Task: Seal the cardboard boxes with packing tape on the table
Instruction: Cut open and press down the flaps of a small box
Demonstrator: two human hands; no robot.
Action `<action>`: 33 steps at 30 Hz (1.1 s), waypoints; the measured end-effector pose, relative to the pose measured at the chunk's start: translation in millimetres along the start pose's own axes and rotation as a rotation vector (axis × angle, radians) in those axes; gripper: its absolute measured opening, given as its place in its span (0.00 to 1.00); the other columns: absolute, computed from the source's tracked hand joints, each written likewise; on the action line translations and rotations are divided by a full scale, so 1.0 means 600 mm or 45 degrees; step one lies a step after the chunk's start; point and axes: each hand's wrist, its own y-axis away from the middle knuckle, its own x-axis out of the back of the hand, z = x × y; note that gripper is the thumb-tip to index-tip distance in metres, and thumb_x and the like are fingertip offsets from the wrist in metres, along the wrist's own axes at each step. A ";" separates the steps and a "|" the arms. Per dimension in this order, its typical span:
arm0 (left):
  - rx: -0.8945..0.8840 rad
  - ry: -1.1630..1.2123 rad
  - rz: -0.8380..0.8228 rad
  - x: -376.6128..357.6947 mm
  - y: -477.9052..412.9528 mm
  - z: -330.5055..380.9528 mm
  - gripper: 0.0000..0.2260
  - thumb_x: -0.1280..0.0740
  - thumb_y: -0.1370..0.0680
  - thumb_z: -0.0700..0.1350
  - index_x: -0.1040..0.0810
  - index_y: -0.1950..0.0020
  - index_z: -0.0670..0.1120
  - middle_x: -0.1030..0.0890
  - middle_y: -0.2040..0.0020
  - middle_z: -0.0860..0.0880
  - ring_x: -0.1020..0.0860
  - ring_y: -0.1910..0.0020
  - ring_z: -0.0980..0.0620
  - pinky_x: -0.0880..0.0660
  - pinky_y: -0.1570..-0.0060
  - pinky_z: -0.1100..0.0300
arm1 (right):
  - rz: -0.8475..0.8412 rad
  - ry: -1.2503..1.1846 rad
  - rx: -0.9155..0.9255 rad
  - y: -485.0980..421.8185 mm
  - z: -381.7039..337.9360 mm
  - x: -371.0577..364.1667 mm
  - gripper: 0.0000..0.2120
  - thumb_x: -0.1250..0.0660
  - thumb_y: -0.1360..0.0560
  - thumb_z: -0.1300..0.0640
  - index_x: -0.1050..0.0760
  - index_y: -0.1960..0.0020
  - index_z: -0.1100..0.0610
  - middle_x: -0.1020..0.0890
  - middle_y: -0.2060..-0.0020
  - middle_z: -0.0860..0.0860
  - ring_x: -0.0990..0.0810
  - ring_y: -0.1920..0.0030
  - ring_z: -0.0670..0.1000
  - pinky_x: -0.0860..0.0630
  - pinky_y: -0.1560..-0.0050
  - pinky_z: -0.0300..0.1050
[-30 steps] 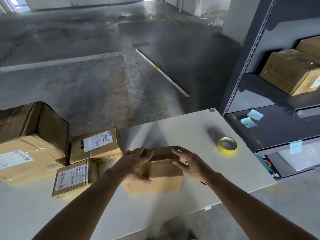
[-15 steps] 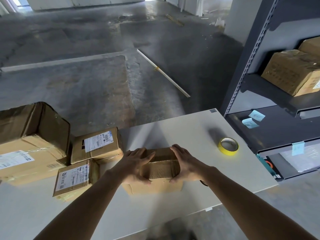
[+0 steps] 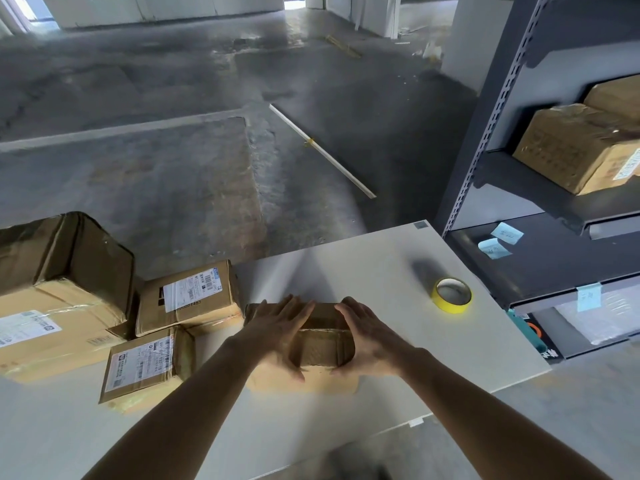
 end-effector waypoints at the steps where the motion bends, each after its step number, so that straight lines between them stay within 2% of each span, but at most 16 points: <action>1: -0.010 -0.008 0.013 -0.002 -0.004 -0.001 0.61 0.27 0.38 0.71 0.64 0.21 0.54 0.55 0.19 0.45 0.56 0.20 0.45 0.53 0.24 0.41 | -0.008 0.012 0.002 0.001 0.000 0.000 0.57 0.23 0.41 0.33 0.52 0.24 0.50 0.46 0.27 0.47 0.44 0.26 0.53 0.35 0.27 0.52; 4: -0.046 -0.002 0.105 -0.010 -0.007 -0.005 0.57 0.28 0.40 0.71 0.57 0.21 0.56 0.44 0.23 0.49 0.45 0.24 0.46 0.47 0.26 0.45 | -0.041 0.018 0.002 0.001 -0.003 0.004 0.57 0.23 0.41 0.33 0.53 0.25 0.48 0.46 0.29 0.47 0.46 0.26 0.53 0.36 0.26 0.54; 6: -0.055 0.009 0.121 -0.011 -0.006 -0.007 0.56 0.28 0.40 0.70 0.56 0.21 0.57 0.43 0.25 0.50 0.43 0.25 0.47 0.46 0.27 0.46 | -0.076 0.071 0.036 -0.005 -0.003 0.007 0.59 0.24 0.41 0.32 0.56 0.24 0.47 0.48 0.27 0.50 0.51 0.24 0.55 0.41 0.24 0.55; 9: -0.062 0.008 0.124 -0.014 -0.006 -0.011 0.56 0.30 0.39 0.71 0.58 0.21 0.58 0.43 0.25 0.50 0.44 0.25 0.48 0.46 0.27 0.46 | -0.149 0.185 0.048 -0.015 -0.004 0.010 0.65 0.26 0.40 0.28 0.65 0.21 0.47 0.63 0.21 0.50 0.67 0.22 0.53 0.56 0.22 0.51; 10: -0.066 0.007 0.125 -0.015 -0.007 -0.011 0.56 0.30 0.39 0.71 0.59 0.21 0.58 0.43 0.25 0.50 0.44 0.25 0.48 0.46 0.27 0.46 | -0.166 0.208 0.049 -0.018 -0.004 0.011 0.65 0.27 0.39 0.27 0.66 0.21 0.47 0.65 0.21 0.49 0.69 0.22 0.52 0.59 0.22 0.50; 12: -0.071 0.001 0.130 -0.015 -0.008 -0.012 0.55 0.30 0.38 0.71 0.59 0.21 0.58 0.43 0.25 0.50 0.44 0.25 0.48 0.45 0.28 0.47 | -0.175 0.230 0.056 -0.025 -0.006 0.009 0.63 0.28 0.40 0.27 0.64 0.21 0.46 0.59 0.20 0.49 0.63 0.21 0.53 0.55 0.21 0.52; 15: -0.074 0.000 0.131 -0.015 -0.009 -0.015 0.54 0.30 0.38 0.71 0.57 0.21 0.58 0.43 0.25 0.50 0.44 0.25 0.48 0.45 0.28 0.47 | -0.115 0.246 0.066 -0.032 -0.007 0.001 0.59 0.31 0.41 0.27 0.56 0.22 0.48 0.44 0.26 0.50 0.46 0.25 0.54 0.38 0.26 0.55; 17: -0.076 0.001 0.132 -0.017 -0.009 -0.016 0.54 0.31 0.37 0.71 0.57 0.21 0.58 0.43 0.25 0.49 0.44 0.25 0.48 0.45 0.28 0.47 | -0.097 0.253 0.072 -0.032 -0.007 -0.001 0.57 0.33 0.41 0.26 0.54 0.22 0.49 0.42 0.28 0.50 0.42 0.28 0.54 0.35 0.28 0.54; 24: -0.107 -0.007 0.160 -0.020 -0.004 -0.016 0.48 0.33 0.31 0.70 0.56 0.20 0.58 0.43 0.24 0.49 0.45 0.25 0.48 0.47 0.27 0.47 | -0.034 0.230 0.163 -0.026 -0.003 -0.006 0.49 0.33 0.31 0.31 0.50 0.21 0.52 0.40 0.28 0.51 0.41 0.28 0.53 0.37 0.27 0.51; 28: -0.120 -0.001 0.165 -0.015 0.001 -0.014 0.50 0.33 0.32 0.72 0.59 0.21 0.59 0.44 0.25 0.49 0.45 0.25 0.47 0.49 0.26 0.46 | -0.049 0.231 0.184 -0.019 -0.007 -0.002 0.48 0.32 0.30 0.33 0.51 0.21 0.52 0.41 0.28 0.51 0.43 0.28 0.53 0.37 0.27 0.48; 30: -0.100 0.006 0.115 -0.009 0.004 -0.021 0.55 0.31 0.36 0.72 0.61 0.21 0.60 0.48 0.23 0.47 0.48 0.23 0.46 0.52 0.25 0.46 | -0.060 0.227 0.180 -0.018 -0.008 0.003 0.49 0.31 0.30 0.33 0.52 0.21 0.52 0.41 0.28 0.52 0.44 0.27 0.54 0.38 0.27 0.48; 33: 0.029 0.033 -0.038 -0.011 0.024 -0.053 0.63 0.26 0.41 0.71 0.70 0.23 0.59 0.62 0.20 0.46 0.62 0.21 0.46 0.59 0.23 0.44 | -0.112 0.221 0.157 -0.016 -0.010 0.006 0.50 0.31 0.29 0.33 0.54 0.20 0.52 0.45 0.25 0.51 0.47 0.25 0.53 0.42 0.25 0.47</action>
